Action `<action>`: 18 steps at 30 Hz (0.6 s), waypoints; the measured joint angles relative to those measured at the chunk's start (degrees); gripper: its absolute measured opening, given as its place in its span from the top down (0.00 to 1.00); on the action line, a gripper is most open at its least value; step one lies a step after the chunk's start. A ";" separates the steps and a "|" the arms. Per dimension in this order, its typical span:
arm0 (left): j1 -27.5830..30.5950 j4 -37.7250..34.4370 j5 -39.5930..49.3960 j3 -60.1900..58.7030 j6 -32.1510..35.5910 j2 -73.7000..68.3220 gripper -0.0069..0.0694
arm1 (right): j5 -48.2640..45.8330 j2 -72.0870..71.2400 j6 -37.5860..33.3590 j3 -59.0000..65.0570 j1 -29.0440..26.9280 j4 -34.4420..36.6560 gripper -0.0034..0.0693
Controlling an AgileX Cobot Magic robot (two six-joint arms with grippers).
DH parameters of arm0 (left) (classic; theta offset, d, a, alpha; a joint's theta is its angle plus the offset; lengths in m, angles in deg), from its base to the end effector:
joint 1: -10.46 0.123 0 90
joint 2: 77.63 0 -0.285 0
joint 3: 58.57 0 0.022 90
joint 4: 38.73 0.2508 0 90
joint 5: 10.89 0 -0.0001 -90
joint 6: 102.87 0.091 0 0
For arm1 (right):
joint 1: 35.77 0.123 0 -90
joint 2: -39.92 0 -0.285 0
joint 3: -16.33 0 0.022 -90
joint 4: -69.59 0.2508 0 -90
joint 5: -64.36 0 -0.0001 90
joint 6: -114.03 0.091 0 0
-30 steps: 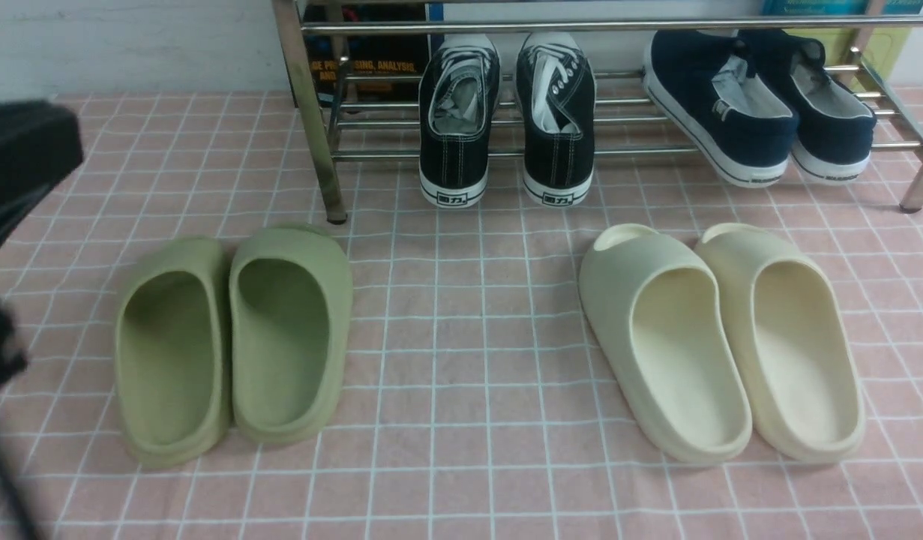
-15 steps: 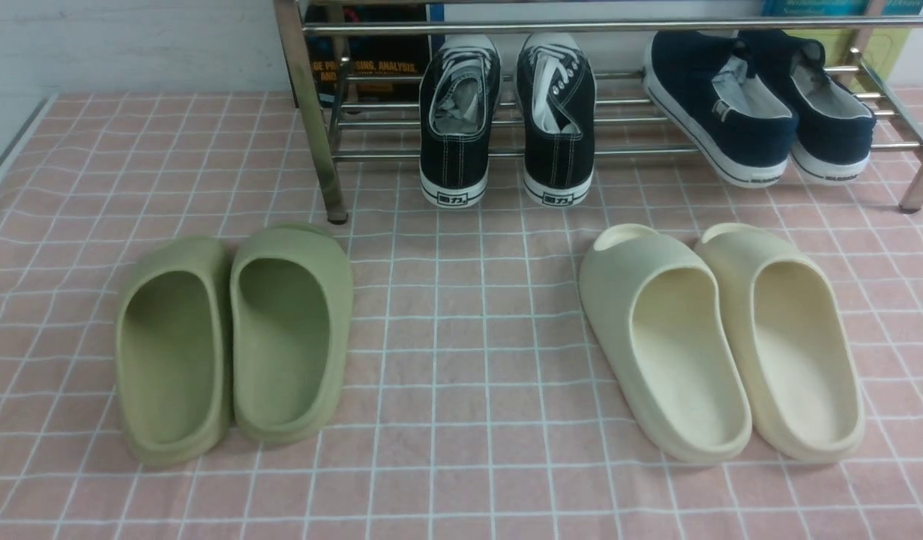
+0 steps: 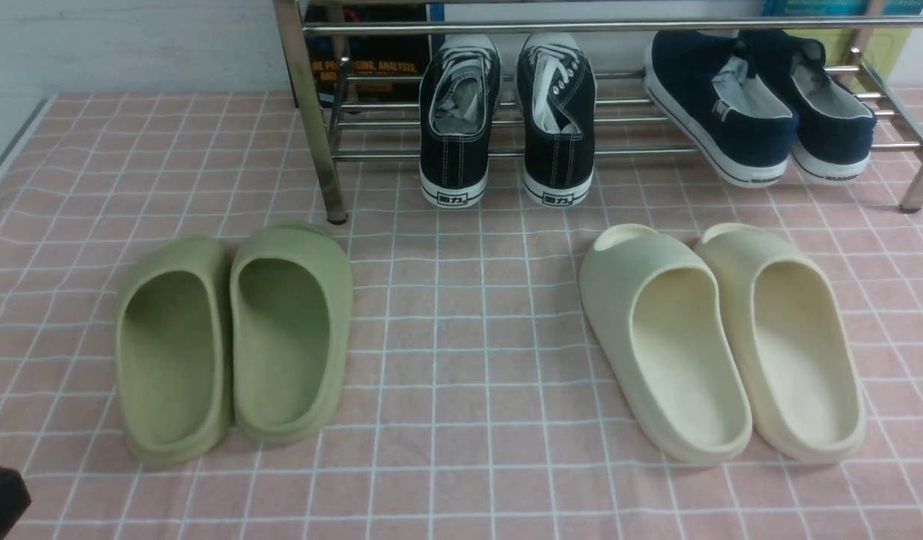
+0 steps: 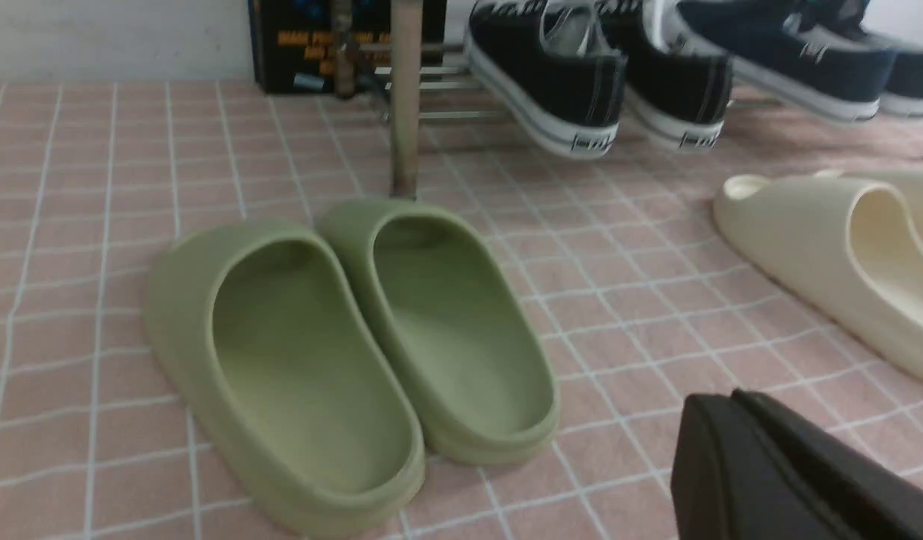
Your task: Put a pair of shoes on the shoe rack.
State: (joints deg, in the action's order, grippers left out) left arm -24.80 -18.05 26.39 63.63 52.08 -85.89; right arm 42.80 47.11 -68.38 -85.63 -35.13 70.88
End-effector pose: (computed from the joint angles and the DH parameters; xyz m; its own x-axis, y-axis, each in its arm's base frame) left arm 0.0319 0.0013 0.2680 -0.2182 -0.0191 -0.9757 0.3650 0.9256 -0.0997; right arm 0.0524 0.0013 0.1751 -0.2883 -0.0243 -0.9572 -0.0252 0.9995 -0.0178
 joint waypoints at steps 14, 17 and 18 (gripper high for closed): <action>19.63 -4.44 -32.67 -13.49 10.25 0.00 0.89 | 0.00 0.00 0.00 0.00 0.00 0.00 0.62; 25.87 -12.81 -39.37 -19.97 14.10 0.00 0.88 | 0.00 0.00 0.00 0.00 0.00 0.00 0.62; 26.52 -13.19 -39.45 -20.33 14.31 0.00 0.88 | 0.00 0.00 0.00 0.00 0.00 0.00 0.62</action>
State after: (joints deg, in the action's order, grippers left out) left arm 1.71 -31.24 -13.05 43.30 66.39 -85.89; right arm 42.80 47.11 -68.38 -85.63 -35.13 70.88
